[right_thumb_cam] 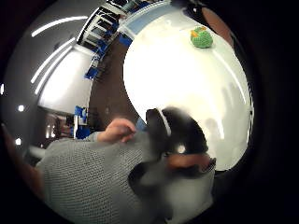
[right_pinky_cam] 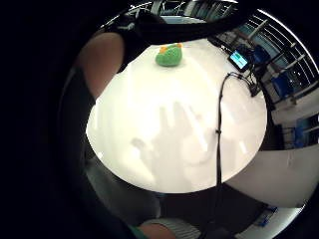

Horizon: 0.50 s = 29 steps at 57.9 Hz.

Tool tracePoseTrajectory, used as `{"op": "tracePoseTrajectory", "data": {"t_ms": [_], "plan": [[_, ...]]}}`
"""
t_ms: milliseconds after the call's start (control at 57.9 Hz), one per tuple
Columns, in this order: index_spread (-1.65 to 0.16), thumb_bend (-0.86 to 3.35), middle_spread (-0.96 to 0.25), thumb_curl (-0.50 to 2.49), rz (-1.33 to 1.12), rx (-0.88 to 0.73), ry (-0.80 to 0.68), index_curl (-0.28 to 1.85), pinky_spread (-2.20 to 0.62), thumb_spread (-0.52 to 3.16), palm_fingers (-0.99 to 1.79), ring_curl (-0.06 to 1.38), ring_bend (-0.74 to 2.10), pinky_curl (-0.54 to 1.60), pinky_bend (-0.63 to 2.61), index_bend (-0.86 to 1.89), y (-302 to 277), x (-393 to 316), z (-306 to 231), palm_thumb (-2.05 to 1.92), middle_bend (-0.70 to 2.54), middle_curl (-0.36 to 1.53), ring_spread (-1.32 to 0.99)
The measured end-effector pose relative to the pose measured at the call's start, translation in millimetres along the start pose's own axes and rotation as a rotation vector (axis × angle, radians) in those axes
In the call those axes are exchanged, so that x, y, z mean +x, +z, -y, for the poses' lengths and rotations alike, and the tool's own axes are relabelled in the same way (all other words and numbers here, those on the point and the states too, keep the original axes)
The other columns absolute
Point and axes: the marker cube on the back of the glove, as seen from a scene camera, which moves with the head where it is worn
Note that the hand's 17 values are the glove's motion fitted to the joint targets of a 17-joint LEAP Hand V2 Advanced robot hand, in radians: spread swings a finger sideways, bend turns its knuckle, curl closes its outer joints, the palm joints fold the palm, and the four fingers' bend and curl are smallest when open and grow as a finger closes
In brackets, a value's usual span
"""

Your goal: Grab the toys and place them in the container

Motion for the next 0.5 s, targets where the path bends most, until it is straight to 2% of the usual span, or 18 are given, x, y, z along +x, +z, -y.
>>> {"op": "tracePoseTrajectory", "data": {"t_ms": [86,190,328,501], "plan": [[-0.21,0.07,-0.1,0.03,-0.004,0.005,0.005,0.07,0.01,0.76,0.22,0.06,0.27,0.16,0.55,0.17,-2,1,2,0.09,0.16,0.05,-0.07],[-0.27,0.08,-0.13,0.06,-0.016,0.002,-0.003,0.09,0.01,1.06,0.26,0.11,0.42,0.2,0.61,0.14,-3,3,4,0.09,0.17,0.08,-0.13],[-0.31,0.09,-0.16,0.11,-0.039,0.004,0.008,0.11,0.0,1.27,0.29,0.18,0.61,0.24,0.68,0.13,-4,11,15,0.1,0.19,0.12,-0.21],[-0.33,0.09,-0.17,0.16,-0.066,-0.008,0.007,0.13,-0.01,1.38,0.25,0.22,0.7,0.28,0.73,0.14,-4,16,45,0.11,0.21,0.18,-0.26]]}}
